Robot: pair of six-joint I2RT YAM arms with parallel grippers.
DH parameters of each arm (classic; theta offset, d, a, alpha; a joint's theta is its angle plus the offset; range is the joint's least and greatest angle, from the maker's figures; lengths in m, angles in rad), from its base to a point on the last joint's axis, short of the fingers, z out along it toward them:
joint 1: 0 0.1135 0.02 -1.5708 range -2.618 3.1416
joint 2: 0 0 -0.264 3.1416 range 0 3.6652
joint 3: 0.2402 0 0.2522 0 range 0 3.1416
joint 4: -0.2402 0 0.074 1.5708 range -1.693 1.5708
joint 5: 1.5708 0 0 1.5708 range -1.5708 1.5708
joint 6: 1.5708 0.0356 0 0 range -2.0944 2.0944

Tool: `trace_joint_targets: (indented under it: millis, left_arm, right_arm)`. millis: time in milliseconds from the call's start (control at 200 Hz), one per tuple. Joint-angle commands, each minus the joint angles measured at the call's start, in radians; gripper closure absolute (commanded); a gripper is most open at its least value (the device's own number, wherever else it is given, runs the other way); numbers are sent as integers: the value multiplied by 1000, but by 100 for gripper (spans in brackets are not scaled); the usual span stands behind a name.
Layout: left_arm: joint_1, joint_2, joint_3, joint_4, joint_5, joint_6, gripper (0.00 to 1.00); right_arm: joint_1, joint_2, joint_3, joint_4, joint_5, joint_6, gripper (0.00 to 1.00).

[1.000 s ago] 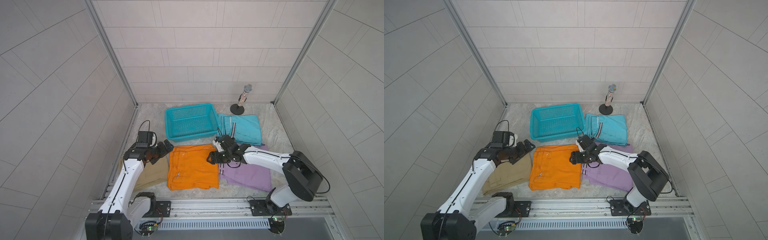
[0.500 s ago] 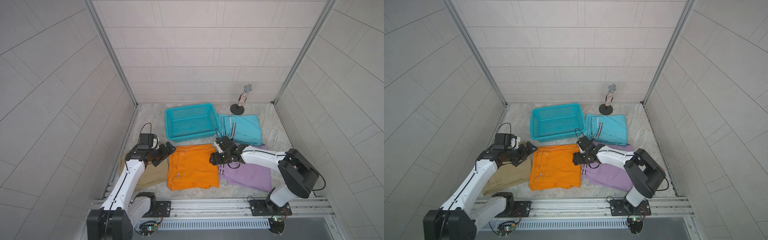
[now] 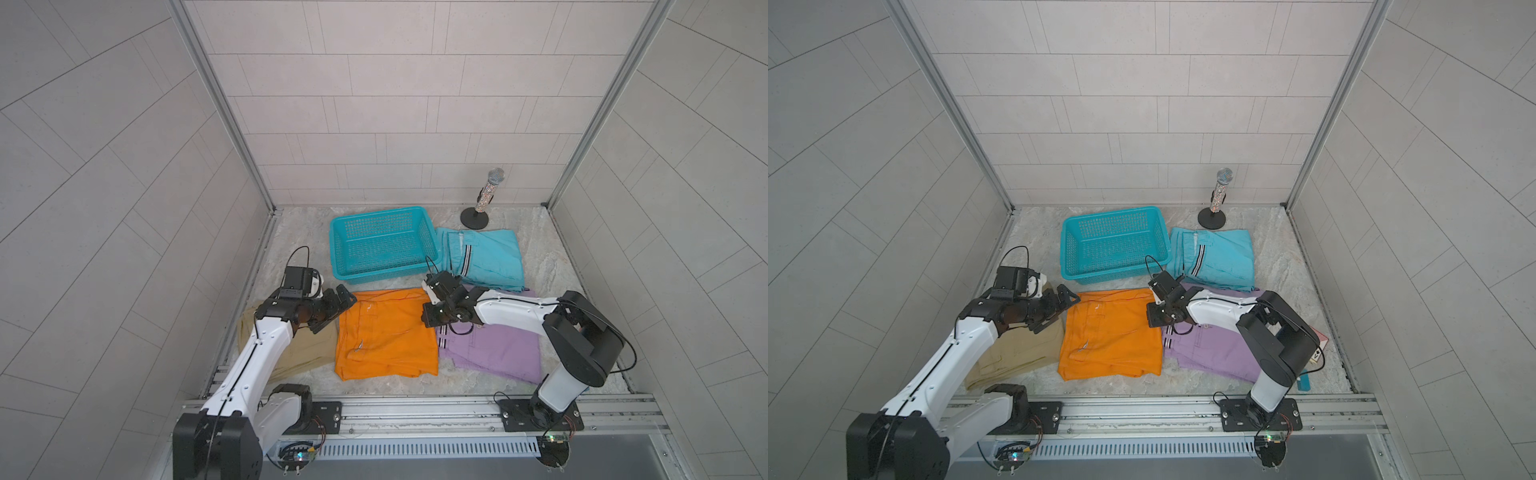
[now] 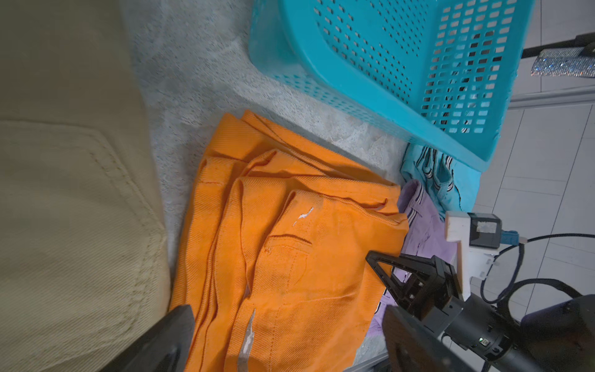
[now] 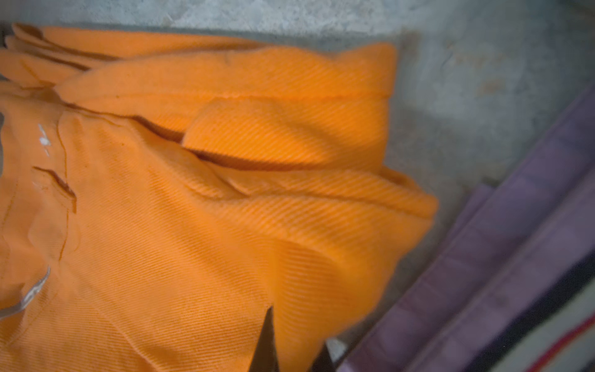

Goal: Put the folded long pants in the basket
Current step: Pick up the long pant at the center of the board.

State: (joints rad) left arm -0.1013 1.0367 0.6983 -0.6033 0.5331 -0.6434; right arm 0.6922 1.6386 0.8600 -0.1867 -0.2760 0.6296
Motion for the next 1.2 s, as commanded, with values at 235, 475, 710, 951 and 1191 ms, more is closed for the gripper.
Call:
trace_joint_targets:
  millis: [235, 475, 710, 951, 1191]
  left_arm:
    - [-115, 68, -148, 189, -62, -70, 2]
    - [-151, 173, -182, 334, -30, -73, 2]
    - [-168, 254, -230, 426, -20, -76, 9]
    - [-170, 258, -236, 363, -13, -49, 96]
    - [-174, -32, -123, 155, -8, -97, 100]
  right_arm:
    - [-145, -129, -104, -114, 27, -77, 100]
    - [-123, -95, -66, -66, -41, -59, 100]
    - [-76, -23, -3, -66, -53, -56, 100]
    - [-66, -40, -12, -60, -42, -47, 100]
    - [-31, -187, 20, -151, -41, -49, 100]
